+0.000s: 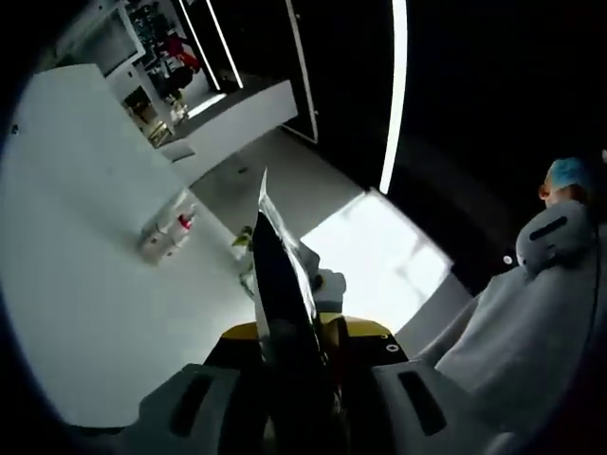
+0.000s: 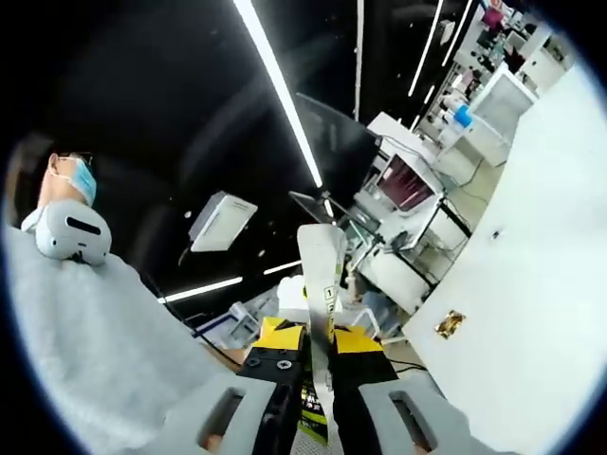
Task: Arrange the skincare products in the storage area until every visible bottle or jar stands upright without overlapping.
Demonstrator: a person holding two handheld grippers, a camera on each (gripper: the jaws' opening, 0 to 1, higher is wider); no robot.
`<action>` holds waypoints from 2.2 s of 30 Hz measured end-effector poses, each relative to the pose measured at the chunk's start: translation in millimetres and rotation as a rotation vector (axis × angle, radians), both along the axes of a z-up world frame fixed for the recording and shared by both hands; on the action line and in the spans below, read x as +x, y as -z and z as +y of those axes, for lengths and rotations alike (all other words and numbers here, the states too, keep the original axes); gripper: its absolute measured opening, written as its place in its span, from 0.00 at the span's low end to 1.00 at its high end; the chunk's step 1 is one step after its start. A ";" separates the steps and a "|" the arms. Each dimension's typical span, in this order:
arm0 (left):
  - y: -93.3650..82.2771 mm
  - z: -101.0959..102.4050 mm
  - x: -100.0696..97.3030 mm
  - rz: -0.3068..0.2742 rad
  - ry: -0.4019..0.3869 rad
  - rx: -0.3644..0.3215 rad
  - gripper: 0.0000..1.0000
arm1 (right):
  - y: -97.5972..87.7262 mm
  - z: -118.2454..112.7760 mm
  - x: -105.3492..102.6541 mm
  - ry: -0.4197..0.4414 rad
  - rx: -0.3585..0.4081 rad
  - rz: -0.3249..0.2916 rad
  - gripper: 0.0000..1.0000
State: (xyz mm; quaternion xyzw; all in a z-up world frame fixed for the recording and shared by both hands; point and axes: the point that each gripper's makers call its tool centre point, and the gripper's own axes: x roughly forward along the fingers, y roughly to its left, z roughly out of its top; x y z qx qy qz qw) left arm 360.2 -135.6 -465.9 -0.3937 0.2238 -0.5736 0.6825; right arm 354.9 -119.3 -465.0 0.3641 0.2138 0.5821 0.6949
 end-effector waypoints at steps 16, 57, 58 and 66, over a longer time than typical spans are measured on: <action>-3.9 11.5 8.2 -0.032 -0.056 -0.005 0.00 | 10.9 -7.9 4.2 0.030 -0.005 0.031 0.00; 5.3 19.7 21.5 0.022 -0.114 -0.013 0.00 | 15.7 -11.1 9.1 0.087 0.022 0.087 0.13; 4.7 19.4 21.3 0.022 -0.113 -0.015 0.00 | 17.9 -8.6 6.6 0.075 0.008 0.088 0.15; 2.5 20.9 21.2 0.047 -0.112 -0.043 0.00 | 17.1 -5.7 -0.6 0.074 0.022 0.093 0.00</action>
